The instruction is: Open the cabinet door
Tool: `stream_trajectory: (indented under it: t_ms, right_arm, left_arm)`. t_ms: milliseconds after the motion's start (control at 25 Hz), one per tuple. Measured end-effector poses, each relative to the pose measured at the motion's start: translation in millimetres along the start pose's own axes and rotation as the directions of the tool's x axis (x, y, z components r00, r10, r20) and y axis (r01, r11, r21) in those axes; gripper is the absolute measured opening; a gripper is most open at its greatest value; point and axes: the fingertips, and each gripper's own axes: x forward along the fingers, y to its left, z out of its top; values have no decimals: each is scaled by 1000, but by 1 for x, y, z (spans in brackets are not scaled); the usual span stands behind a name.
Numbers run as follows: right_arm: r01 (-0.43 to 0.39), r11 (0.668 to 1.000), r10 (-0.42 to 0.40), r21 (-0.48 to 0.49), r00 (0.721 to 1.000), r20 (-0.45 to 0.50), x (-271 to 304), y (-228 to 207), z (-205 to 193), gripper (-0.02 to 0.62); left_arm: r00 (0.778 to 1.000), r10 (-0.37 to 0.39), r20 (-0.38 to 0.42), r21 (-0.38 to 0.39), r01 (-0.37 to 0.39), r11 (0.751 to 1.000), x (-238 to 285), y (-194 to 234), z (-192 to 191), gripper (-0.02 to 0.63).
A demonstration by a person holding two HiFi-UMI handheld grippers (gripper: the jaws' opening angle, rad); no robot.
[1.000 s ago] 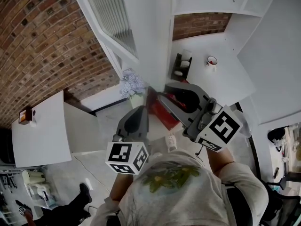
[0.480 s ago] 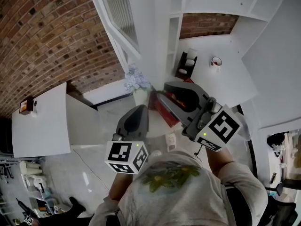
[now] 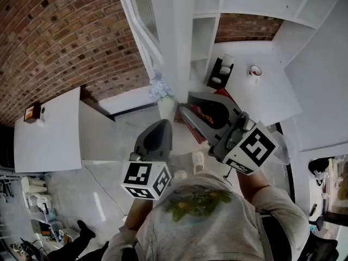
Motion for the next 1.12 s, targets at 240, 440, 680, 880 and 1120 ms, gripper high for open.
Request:
stream_trajectory:
  t_ms: [240,440,680,880,1120]
  right_arm:
    - [1,1000,-1,2,1000,5,2,4,0,71]
    - [-1,1000,1,5,1000,6,4,7,0,71]
    - [-11,1000,10,12,1000,17,8,11,-1,71]
    - [-29,999,29,15,999,18,14,18,-1,71]
    - [-52,999,52,5,998,21,21,26,-2,72]
  left_arm:
    - [1000,8,2,-2,-8,1000,-6,2,-1,11]
    - [1000,8,0,-3,-8,1000,-8,2,-2,11]
    - [1000,24,0,-5,-24,1000,-13,7,-4,11]
    - [1000,31,3,-6,-31,1000,-16,11,-4,11]
    - [999,50,8,-10,-50,999,-21,18,-4,11]
